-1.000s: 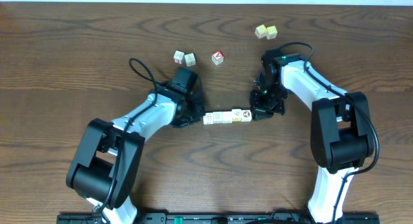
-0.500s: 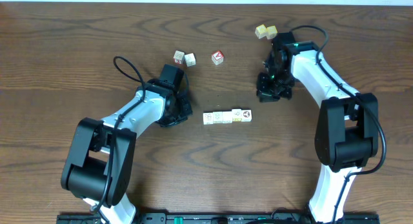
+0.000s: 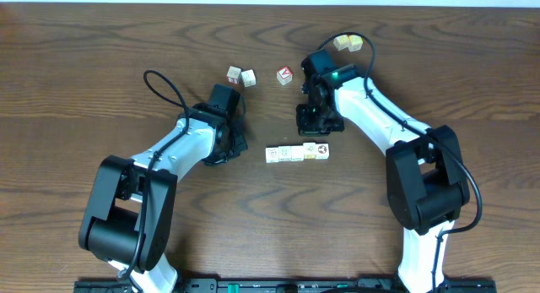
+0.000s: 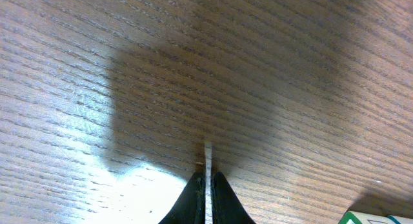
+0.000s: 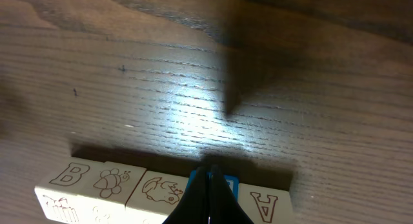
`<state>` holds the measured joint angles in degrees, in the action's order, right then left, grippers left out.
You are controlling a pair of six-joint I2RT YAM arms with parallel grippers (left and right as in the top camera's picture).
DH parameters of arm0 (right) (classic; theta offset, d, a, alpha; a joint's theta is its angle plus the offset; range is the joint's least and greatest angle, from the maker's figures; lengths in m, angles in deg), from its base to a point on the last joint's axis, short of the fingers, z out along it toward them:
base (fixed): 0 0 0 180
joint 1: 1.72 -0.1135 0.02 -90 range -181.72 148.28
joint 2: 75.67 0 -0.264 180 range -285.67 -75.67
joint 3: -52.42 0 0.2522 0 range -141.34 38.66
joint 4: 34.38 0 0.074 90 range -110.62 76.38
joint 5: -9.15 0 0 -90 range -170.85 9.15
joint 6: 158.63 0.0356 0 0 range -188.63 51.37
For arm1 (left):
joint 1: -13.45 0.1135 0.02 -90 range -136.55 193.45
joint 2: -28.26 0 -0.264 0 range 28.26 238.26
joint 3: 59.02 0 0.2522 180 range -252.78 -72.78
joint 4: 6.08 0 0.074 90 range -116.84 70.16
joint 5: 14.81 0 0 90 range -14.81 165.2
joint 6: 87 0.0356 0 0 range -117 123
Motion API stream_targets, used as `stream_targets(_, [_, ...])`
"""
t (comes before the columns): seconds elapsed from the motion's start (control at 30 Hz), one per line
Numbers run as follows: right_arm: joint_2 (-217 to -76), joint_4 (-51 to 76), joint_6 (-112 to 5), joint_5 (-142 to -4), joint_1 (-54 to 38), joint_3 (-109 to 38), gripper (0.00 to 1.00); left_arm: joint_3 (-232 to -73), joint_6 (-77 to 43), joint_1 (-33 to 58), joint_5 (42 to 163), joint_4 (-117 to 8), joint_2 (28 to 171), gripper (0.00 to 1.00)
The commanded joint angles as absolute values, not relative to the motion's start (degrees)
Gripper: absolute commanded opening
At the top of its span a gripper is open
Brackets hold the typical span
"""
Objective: Lift 5 blocks
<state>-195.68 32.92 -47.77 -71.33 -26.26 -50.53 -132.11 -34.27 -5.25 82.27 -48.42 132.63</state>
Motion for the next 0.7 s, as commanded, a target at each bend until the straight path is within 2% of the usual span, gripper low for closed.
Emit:
stream_targets(0.0, [-196.4,33.0,-45.1,-73.3,-27.1,-49.4,0.01,-131.7,-34.1,-5.1,80.5,-49.4,132.3,0.07])
stream_targets(0.67, [-196.4,33.8,-44.4,-72.4,-27.3,-49.0,0.01,-131.7,-34.2,-5.1,80.5,-49.3,132.3,0.07])
